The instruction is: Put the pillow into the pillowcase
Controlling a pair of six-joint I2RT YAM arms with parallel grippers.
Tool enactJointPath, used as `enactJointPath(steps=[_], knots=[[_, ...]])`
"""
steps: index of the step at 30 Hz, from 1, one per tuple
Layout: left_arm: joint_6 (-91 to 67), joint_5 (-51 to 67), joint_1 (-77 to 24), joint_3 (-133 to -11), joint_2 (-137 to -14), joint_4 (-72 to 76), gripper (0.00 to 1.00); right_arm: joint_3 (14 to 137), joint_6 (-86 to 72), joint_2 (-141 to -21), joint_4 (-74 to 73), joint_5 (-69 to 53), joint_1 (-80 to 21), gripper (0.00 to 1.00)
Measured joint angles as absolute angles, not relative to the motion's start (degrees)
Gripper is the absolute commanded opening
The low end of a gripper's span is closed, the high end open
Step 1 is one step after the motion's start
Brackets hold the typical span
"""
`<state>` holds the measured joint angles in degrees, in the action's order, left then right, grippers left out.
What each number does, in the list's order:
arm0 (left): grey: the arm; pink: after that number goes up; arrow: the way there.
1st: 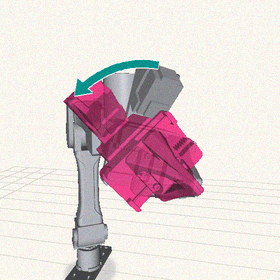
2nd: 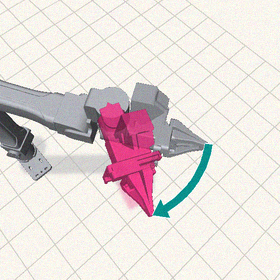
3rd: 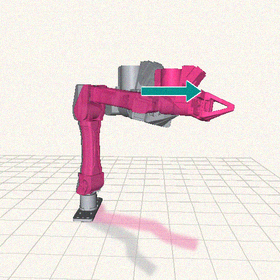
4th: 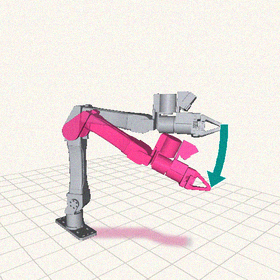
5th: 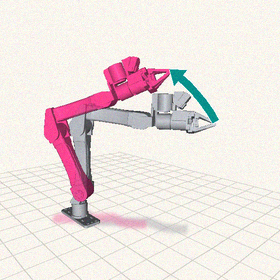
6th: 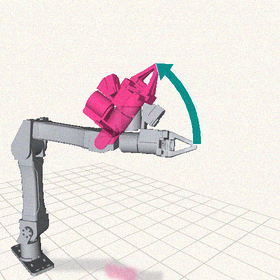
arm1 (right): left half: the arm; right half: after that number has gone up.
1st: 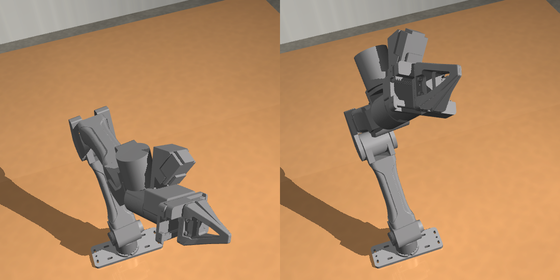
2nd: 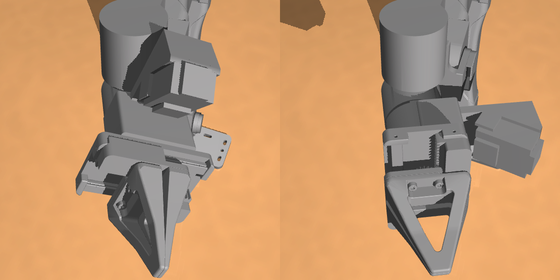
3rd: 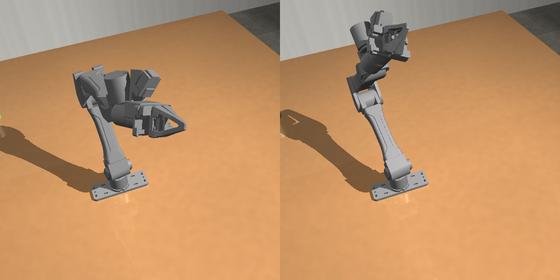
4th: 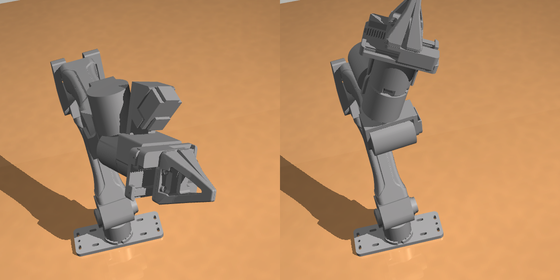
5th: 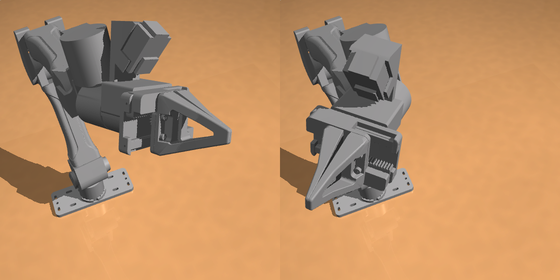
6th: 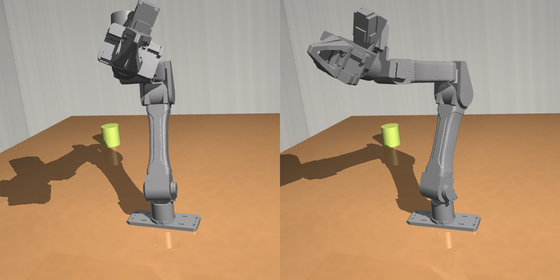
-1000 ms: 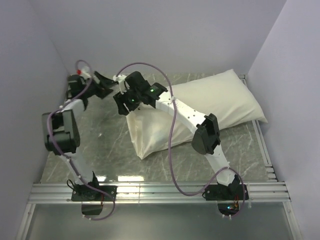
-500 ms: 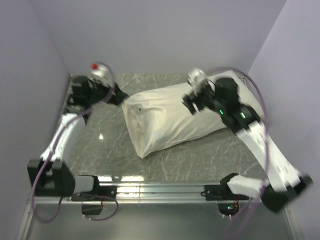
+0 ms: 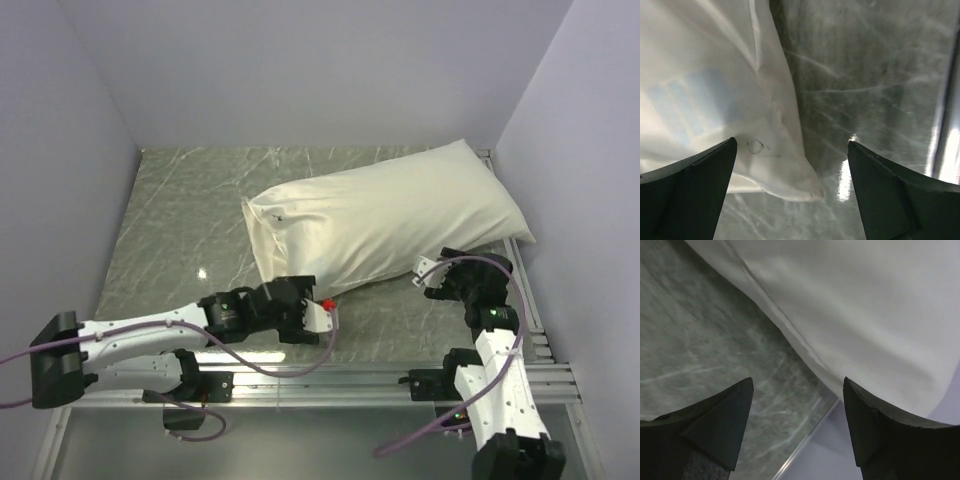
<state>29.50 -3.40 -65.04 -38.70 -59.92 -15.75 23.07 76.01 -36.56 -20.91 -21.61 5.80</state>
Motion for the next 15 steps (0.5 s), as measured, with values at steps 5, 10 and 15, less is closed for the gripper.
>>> enactJointPath(steps=[5,10,15], knots=[[33.61,-15.99,-71.79,-36.49,-67.92,-9.13,0.99,17.34,91.22,-40.34,-9.80,-30.55,13.52,0.80],[38.09,-22.22,-68.12,-34.41,-75.46,-0.78,0.98,13.50,95.96,-51.29,3.27,-33.78,13.82,0.79],[46.00,-21.71,-48.99,-32.99,-74.98,6.50,0.97,15.99,96.16,-52.01,6.20,-36.01,13.93,0.80]])
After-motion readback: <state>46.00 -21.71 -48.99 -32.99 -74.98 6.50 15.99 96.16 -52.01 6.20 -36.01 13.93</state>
